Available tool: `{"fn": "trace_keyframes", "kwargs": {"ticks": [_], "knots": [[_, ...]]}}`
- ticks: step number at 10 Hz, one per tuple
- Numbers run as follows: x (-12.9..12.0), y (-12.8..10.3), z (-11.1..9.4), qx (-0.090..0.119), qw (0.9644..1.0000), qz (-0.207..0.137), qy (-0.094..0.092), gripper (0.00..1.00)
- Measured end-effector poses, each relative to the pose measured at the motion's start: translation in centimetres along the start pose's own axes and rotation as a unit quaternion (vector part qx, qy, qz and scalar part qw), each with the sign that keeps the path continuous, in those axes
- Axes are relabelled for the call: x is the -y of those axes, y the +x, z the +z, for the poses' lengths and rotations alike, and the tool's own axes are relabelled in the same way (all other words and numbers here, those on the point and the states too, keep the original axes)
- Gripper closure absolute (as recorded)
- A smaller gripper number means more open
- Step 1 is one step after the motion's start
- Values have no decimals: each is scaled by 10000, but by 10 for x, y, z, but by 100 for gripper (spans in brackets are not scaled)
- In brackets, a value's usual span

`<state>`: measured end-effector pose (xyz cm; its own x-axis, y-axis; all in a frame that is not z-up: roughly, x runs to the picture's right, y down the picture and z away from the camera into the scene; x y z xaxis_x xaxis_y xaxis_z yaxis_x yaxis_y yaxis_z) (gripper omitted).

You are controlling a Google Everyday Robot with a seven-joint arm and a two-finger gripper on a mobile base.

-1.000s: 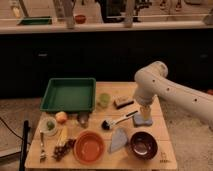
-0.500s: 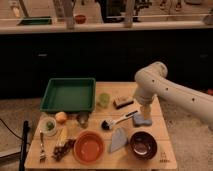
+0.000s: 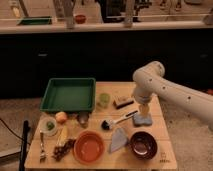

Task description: Wipe red bowl with eraser

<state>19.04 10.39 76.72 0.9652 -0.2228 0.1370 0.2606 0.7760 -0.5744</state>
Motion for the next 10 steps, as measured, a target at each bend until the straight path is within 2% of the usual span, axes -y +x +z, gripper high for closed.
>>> {"fn": "trace_keyframes", "kwargs": {"ticks": [5,10], "knots": [[8,1,6,84,10000,-10,26,20],[16,13,14,137,9998,112,59,20]]}}
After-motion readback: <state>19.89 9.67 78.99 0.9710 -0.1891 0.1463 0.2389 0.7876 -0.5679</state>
